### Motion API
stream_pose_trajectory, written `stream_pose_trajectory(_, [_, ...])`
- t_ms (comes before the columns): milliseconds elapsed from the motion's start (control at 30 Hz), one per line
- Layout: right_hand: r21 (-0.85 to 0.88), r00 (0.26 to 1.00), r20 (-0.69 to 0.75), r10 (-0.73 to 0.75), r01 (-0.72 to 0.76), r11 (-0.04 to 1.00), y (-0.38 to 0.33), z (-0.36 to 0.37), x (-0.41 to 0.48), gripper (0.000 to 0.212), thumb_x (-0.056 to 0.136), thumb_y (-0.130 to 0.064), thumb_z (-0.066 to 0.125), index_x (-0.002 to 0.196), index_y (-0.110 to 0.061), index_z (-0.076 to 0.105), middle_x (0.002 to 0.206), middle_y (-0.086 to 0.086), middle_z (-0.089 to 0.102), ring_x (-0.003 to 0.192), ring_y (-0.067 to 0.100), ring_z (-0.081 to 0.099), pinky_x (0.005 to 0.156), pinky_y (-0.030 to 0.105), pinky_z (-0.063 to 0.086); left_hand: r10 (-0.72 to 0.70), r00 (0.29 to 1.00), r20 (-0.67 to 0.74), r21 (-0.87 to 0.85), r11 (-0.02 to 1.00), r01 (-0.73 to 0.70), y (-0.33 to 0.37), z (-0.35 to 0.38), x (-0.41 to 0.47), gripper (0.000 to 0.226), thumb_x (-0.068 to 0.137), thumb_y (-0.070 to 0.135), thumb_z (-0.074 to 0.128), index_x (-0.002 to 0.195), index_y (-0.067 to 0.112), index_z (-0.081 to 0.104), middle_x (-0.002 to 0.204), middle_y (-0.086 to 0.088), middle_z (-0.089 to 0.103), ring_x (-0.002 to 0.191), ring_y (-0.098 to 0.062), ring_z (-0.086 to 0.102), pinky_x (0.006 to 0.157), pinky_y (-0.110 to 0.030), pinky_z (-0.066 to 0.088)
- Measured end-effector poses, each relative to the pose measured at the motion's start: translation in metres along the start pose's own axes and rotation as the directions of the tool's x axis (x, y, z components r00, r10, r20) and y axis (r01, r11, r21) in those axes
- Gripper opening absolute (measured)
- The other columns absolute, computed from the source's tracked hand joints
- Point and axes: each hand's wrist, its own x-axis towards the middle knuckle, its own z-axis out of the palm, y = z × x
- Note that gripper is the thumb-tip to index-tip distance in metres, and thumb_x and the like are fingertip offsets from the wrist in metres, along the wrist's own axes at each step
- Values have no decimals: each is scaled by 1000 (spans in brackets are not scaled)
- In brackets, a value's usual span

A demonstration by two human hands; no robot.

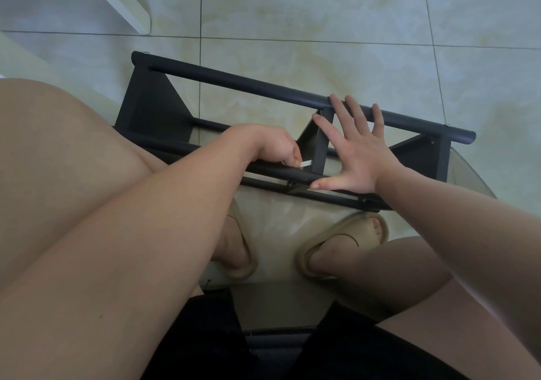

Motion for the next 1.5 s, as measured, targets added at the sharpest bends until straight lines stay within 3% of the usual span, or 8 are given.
stream_pose_trajectory(200, [1, 1000, 6, -1, 1, 1000, -2, 1, 0, 129, 59, -105, 27, 162, -32, -1, 168, 8, -19, 155, 36, -15, 118, 70, -7, 36, 997, -62, 34, 999, -34, 0, -3, -1, 20, 91, 20, 70, 79, 36, 70, 86, 10, 66, 99, -20, 61, 102, -39, 47])
stream_pose_trajectory(300, [5, 1000, 5, -3, 3, 1000, -1, 1, 0, 129, 59, -105, 27, 162, -31, -1, 168, 9, -19, 155, 36, -15, 118, 70, -7, 67, 994, -88, -20, 997, -69, 1, -11, -4, 13, 91, 14, 71, 90, 25, 76, 82, 6, 72, 81, -13, 66, 81, -28, 55])
stream_pose_trajectory(400, [11, 1000, -3, -9, 9, 1000, -1, 1, -1, 128, 60, -105, 26, 161, -32, -1, 169, 9, -18, 155, 37, -14, 118, 70, -7, 84, 987, -133, 74, 994, -75, 6, -16, -6, 14, 90, 13, 68, 91, 26, 74, 84, 8, 69, 77, -7, 62, 65, -20, 47])
stream_pose_trajectory(567, [22, 1000, -19, -15, 16, 1000, -1, 1, -1, 128, 59, -105, 24, 161, -31, 2, 169, 9, -15, 155, 37, -12, 117, 70, -8, 93, 982, -162, 24, 996, -90, 9, -5, 1, 25, 92, 15, 64, 77, 35, 66, 91, 11, 63, 96, -15, 58, 90, -31, 45])
stream_pose_trajectory(800, [8, 1000, -20, -13, 13, 1000, -1, 1, 0, 128, 60, -105, 24, 162, -30, 3, 169, 10, -14, 155, 37, -11, 117, 71, -7, -47, 986, -159, -446, 894, -29, 4, 7, 6, 11, 97, 17, 60, 90, 20, 68, 86, 5, 75, 86, -9, 70, 72, -28, 51])
stream_pose_trajectory(1000, [7, 1000, -21, -13, 13, 1000, -2, 2, -1, 128, 61, -103, 28, 162, -29, 4, 169, 11, -13, 155, 37, -11, 117, 71, -6, -73, 960, -270, -443, 895, -56, 6, 12, 11, 6, 89, 17, 70, 88, 22, 68, 77, 7, 76, 78, -6, 69, 67, -26, 48])
stream_pose_trajectory(1167, [6, 1000, -18, -9, 9, 1000, -2, 1, 0, 128, 60, -103, 28, 162, -30, 3, 169, 11, -14, 155, 37, -11, 117, 71, -6, -76, 931, -358, -448, 889, -99, 5, 16, 12, 8, 85, 17, 73, 85, 22, 68, 91, -8, 77, 76, -13, 68, 67, -25, 44])
stream_pose_trajectory(1500, [13, 1000, -19, -9, 9, 1000, -1, 2, 0, 128, 59, -105, 25, 161, -31, 2, 169, 10, -14, 155, 37, -11, 117, 70, -7, -49, 943, -330, -469, 875, -118, 8, 15, 9, 8, 88, 18, 72, 89, 24, 69, 85, 1, 77, 70, -9, 66, 62, -25, 43])
